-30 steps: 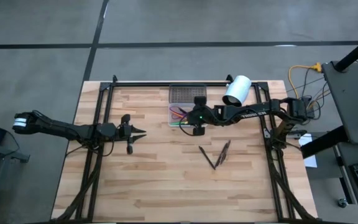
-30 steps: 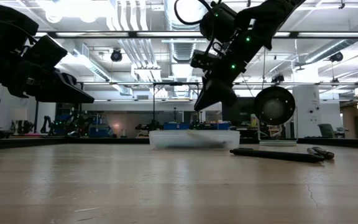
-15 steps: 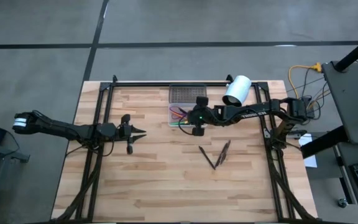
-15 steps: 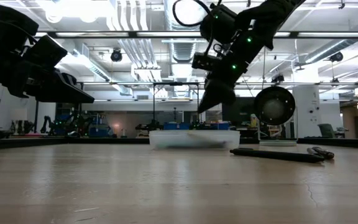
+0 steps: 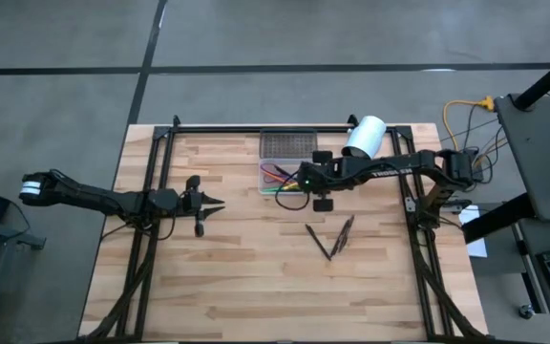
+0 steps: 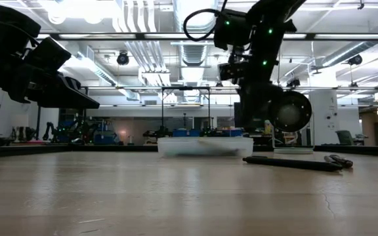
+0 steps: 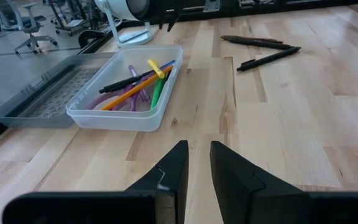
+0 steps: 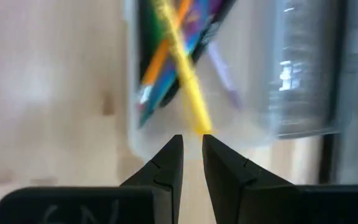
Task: Pick & place school supplies into a supply box
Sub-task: Put the black pen into the black box
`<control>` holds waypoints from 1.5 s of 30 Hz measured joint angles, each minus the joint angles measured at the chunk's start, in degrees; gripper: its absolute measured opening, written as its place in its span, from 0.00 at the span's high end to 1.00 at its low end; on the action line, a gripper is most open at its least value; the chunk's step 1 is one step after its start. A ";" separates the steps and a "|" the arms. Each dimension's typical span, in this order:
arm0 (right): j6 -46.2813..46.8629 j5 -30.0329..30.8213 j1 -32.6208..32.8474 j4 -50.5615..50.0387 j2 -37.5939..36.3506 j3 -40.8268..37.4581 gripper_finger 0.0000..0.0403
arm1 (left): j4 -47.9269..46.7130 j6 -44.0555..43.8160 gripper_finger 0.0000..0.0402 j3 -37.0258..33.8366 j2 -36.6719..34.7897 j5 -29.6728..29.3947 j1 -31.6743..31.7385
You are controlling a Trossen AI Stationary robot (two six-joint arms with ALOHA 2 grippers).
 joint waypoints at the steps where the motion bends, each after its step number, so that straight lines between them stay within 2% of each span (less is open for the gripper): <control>1: -0.05 -1.75 0.01 -1.43 -0.03 0.38 0.87 | -0.01 0.00 0.87 0.00 0.00 -0.01 -0.01; 3: -2.07 -8.12 0.01 -3.67 -0.09 0.47 0.87 | -0.02 0.00 0.87 0.00 0.01 0.00 0.00; 6: -6.22 -20.73 0.10 -5.20 -0.09 -0.23 0.87 | -0.02 0.00 0.87 0.00 0.00 0.00 0.00; 7: -6.82 -23.56 0.34 -5.32 -0.09 -0.43 0.87 | -0.02 0.00 0.87 0.00 0.00 -0.01 -0.02; 9: -7.17 -25.27 1.03 -6.06 -0.09 -0.67 0.87 | -0.02 0.00 0.87 0.00 0.00 -0.01 0.00; 16: -8.57 -25.36 8.49 -8.19 -0.11 -5.08 0.87 | 0.00 0.00 0.87 0.00 0.02 0.00 0.00; 24: -6.96 -17.04 16.42 -7.54 -0.41 -7.07 0.87 | -0.02 0.00 0.87 0.00 0.00 -0.02 -0.02; 31: -5.83 -16.76 18.17 -7.64 -2.76 -7.20 0.87 | 0.00 0.00 0.87 0.00 0.00 0.00 0.00; 36: 0.05 -16.46 17.98 -7.67 -4.26 -7.18 0.87 | -0.02 0.00 0.87 0.00 0.00 -0.02 0.00; 45: 2.84 -16.64 18.05 -4.98 -4.92 -7.18 0.87 | -0.02 0.00 0.87 0.00 0.01 0.00 0.00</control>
